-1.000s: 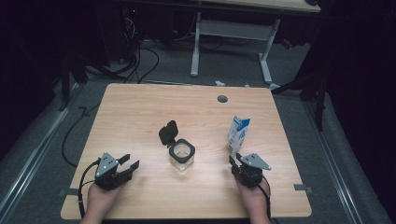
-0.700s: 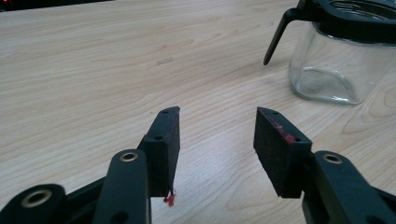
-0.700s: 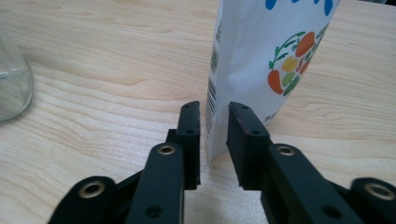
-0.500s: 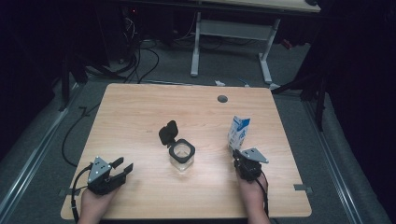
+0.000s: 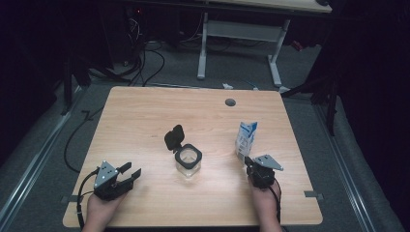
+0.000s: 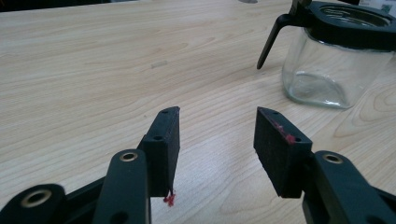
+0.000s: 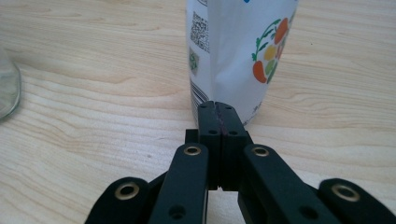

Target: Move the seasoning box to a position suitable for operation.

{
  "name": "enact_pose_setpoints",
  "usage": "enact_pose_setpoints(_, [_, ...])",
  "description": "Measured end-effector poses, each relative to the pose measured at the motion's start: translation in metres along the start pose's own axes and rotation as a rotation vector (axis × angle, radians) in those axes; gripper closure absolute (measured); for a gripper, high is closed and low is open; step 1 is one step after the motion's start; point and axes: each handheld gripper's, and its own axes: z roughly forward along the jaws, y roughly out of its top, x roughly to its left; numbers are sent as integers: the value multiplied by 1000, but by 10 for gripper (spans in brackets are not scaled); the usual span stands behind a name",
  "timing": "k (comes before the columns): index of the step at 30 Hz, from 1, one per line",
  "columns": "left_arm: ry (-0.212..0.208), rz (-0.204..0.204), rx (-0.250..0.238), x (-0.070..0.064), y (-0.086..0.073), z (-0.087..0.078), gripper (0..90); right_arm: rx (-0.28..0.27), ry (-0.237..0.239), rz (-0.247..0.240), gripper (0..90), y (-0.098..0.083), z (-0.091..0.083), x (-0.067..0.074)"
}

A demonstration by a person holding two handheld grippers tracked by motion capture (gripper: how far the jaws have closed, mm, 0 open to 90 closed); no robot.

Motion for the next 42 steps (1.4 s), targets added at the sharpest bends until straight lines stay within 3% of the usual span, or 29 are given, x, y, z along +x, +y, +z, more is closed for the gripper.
enact_pose_setpoints(15, [-40,15,3,-6,10,18,511,-15,43,56,900,-14,-19,-15])
enact_pose_setpoints(23, [-39,9,12,-5,10,20,512,-17,38,53,878,-16,-22,-17])
enact_pose_setpoints(31, [-32,4,26,-2,9,19,501,-20,72,58,687,-13,-21,-16])
enact_pose_setpoints(36, [-57,-10,34,-3,9,19,495,-43,68,60,581,-9,-23,-14])
enact_pose_setpoints(40, [-49,45,55,-6,13,19,487,-53,66,48,540,-4,-24,-13])
enact_pose_setpoints(42, [-64,33,60,-5,13,20,475,-51,59,50,519,-3,-22,-14])
